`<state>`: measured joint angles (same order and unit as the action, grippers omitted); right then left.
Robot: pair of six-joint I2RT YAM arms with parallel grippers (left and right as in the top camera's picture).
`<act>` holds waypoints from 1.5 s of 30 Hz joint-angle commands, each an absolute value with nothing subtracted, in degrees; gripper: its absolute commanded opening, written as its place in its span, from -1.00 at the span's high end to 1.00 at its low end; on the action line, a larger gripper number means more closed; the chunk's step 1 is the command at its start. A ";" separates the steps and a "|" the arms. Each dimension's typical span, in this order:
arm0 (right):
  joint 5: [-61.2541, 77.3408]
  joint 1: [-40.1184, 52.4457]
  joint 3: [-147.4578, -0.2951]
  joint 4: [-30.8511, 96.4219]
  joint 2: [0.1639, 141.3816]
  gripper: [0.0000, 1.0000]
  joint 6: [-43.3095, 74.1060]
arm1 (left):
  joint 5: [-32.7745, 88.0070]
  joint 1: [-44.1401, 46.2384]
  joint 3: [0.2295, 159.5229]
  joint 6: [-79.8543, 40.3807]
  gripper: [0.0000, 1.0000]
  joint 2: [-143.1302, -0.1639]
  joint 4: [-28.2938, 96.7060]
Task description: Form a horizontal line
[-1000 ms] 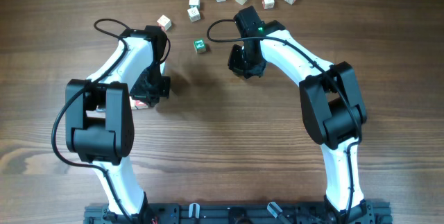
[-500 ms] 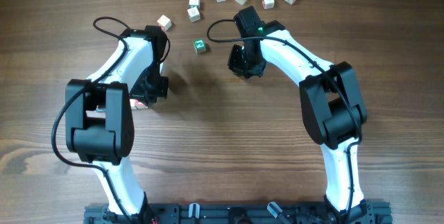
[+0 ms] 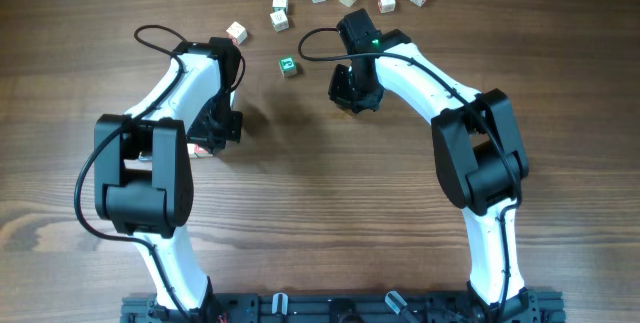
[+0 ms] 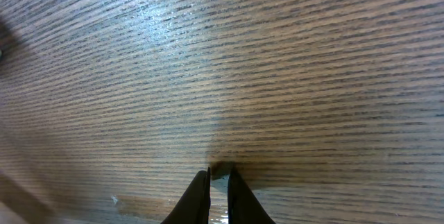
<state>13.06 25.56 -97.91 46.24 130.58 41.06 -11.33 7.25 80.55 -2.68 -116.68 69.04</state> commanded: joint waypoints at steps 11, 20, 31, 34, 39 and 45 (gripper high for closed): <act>6.85 25.43 -94.04 46.50 135.98 0.76 40.45 | -1.98 7.25 80.60 -7.29 0.92 -117.34 59.00; 6.83 25.43 -94.04 46.50 135.98 0.76 40.23 | -8.54 7.01 80.58 -13.26 0.92 -117.34 52.73; 6.85 25.43 -94.04 46.50 135.98 0.76 40.25 | -10.39 1.26 80.58 -18.72 0.92 -117.34 53.08; 6.85 25.43 -94.04 46.46 135.98 0.76 40.25 | -9.47 0.64 80.58 -18.72 0.92 -117.34 53.19; 6.85 25.43 -94.04 46.46 135.98 0.76 40.25 | -9.50 0.62 80.58 -18.70 0.92 -117.34 55.20; 6.85 25.43 -94.04 46.48 135.98 0.76 40.23 | -9.52 0.62 80.58 -18.70 0.92 -117.34 57.04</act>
